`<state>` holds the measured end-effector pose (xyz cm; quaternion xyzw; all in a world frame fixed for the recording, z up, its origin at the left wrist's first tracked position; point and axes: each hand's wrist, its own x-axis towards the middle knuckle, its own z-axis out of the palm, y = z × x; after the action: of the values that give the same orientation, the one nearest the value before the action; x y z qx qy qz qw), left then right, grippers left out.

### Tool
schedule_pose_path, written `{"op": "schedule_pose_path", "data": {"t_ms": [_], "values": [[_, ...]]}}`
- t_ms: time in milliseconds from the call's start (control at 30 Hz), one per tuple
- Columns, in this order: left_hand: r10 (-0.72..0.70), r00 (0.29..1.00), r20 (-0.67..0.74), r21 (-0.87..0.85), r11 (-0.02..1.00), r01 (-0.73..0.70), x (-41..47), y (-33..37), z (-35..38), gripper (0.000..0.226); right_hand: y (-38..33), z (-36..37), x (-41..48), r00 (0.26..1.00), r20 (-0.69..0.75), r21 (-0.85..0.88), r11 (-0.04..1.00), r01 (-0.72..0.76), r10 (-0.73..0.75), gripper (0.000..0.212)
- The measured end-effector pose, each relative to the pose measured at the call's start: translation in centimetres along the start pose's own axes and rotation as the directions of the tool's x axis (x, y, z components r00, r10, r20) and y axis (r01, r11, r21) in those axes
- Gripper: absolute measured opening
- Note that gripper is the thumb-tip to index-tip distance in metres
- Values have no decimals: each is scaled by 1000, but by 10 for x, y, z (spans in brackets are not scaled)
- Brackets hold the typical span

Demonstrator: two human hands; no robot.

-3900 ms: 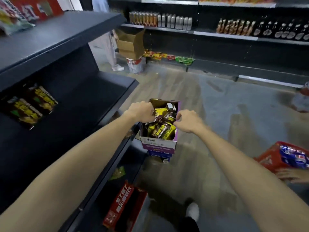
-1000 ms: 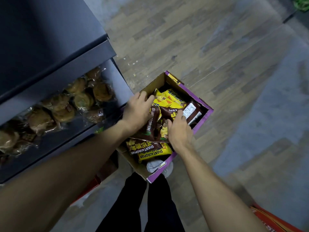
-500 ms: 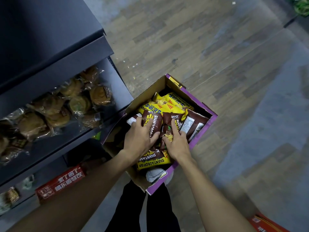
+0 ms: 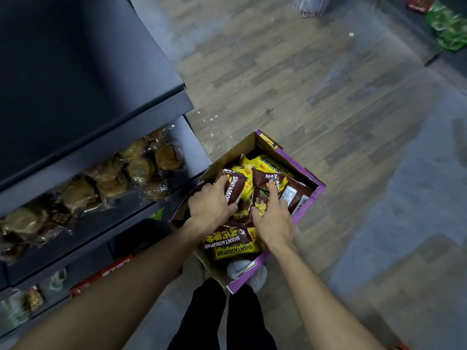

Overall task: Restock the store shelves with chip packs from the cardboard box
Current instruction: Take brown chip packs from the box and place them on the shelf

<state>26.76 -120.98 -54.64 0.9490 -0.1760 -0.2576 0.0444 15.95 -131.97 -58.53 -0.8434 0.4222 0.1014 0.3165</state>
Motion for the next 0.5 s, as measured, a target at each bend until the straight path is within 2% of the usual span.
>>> {"op": "schedule_pose_path", "data": {"t_ms": [133, 233, 333, 500], "values": [[4, 993, -115, -21, 1000, -6, -23, 4, -32, 73, -19, -34, -16, 999, -30, 30, 999, 36, -36, 84], [38, 979, -199, 2, 999, -38, -44, 8, -57, 70, -34, -65, -32, 996, -65, -24, 998, 65, -66, 83], [67, 964, -258, 1, 998, -69, -64, 9, -80, 69, -50, -92, -53, 979, -126, -82, 985, 148, -158, 83], [143, 928, -344, -111, 975, -192, -102, 1, -121, 70, -78, -128, -90, 954, -203, -87, 974, 207, -221, 82]]}}
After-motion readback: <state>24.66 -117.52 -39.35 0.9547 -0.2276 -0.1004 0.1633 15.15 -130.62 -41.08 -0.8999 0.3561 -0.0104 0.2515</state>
